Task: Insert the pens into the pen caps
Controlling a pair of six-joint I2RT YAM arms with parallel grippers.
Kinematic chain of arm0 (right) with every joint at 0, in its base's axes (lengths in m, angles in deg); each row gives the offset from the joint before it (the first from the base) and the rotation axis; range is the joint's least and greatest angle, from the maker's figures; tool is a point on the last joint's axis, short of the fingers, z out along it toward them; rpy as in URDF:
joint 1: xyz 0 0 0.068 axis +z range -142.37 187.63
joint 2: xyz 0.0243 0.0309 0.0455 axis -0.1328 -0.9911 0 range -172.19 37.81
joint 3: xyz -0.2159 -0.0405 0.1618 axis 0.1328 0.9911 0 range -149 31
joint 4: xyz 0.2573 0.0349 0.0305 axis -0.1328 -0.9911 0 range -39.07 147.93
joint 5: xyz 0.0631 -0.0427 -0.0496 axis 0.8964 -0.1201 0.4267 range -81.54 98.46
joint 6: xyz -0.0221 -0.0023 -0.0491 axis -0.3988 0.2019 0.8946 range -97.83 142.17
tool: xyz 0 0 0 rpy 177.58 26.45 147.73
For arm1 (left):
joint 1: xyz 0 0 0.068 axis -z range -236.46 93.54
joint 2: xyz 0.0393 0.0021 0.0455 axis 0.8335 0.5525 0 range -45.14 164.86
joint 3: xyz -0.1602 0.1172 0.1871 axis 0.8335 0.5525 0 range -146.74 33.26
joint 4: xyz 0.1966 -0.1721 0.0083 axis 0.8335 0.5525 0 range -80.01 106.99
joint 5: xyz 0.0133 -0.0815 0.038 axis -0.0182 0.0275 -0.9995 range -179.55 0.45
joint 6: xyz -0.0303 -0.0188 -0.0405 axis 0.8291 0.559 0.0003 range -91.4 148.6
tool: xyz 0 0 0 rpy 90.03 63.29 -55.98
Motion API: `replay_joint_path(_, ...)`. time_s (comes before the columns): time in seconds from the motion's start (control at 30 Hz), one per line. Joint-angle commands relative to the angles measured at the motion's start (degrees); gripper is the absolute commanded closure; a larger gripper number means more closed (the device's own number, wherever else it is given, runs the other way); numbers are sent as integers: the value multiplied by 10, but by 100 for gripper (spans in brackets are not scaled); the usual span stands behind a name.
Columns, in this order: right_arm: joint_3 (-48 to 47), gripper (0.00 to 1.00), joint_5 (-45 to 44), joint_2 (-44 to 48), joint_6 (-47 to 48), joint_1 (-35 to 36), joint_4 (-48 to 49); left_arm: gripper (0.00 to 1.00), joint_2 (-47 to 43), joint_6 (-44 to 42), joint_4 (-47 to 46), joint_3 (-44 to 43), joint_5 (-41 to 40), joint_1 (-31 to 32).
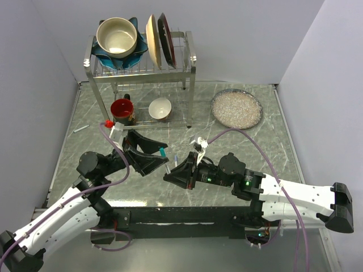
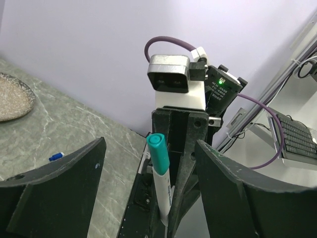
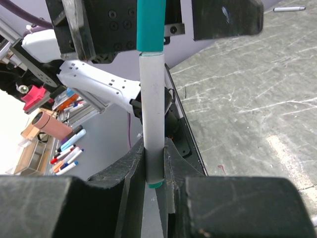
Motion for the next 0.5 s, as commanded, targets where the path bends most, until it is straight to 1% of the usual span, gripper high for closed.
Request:
replay_joint_path(0.0, 2, 100, 6, 2, -1, 5, 23, 26, 1, -10, -13, -34, 3, 1)
replay_joint_path(0.13, 2, 100, 6, 2, -1, 5, 24, 29, 2, -1, -15, -35, 1, 1)
replay_joint_path(0.23, 2, 100, 5, 2, -2, 5, 24, 38, 1, 3, -15, -34, 1, 1)
replay_joint_path(0.27, 1, 100, 5, 2, -2, 4, 24, 50, 0, 2, -16, -34, 1, 1)
replay_joint_path(0.33, 0, 100, 5, 2, -3, 5, 24, 62, 0, 7, -22, -29, 6, 1)
replay_joint_path(0.37, 0, 100, 4, 2, -4, 5, 27, 74, 2, 13, -27, -27, 15, 1)
replay_joint_path(0.43, -2, 100, -2, 3, -5, 5, 29, 85, 5, 23, -42, -19, 30, 1)
replay_joint_path(0.47, -2, 100, -16, 7, -6, 5, 35, 99, 6, 36, -50, -14, 37, 1)
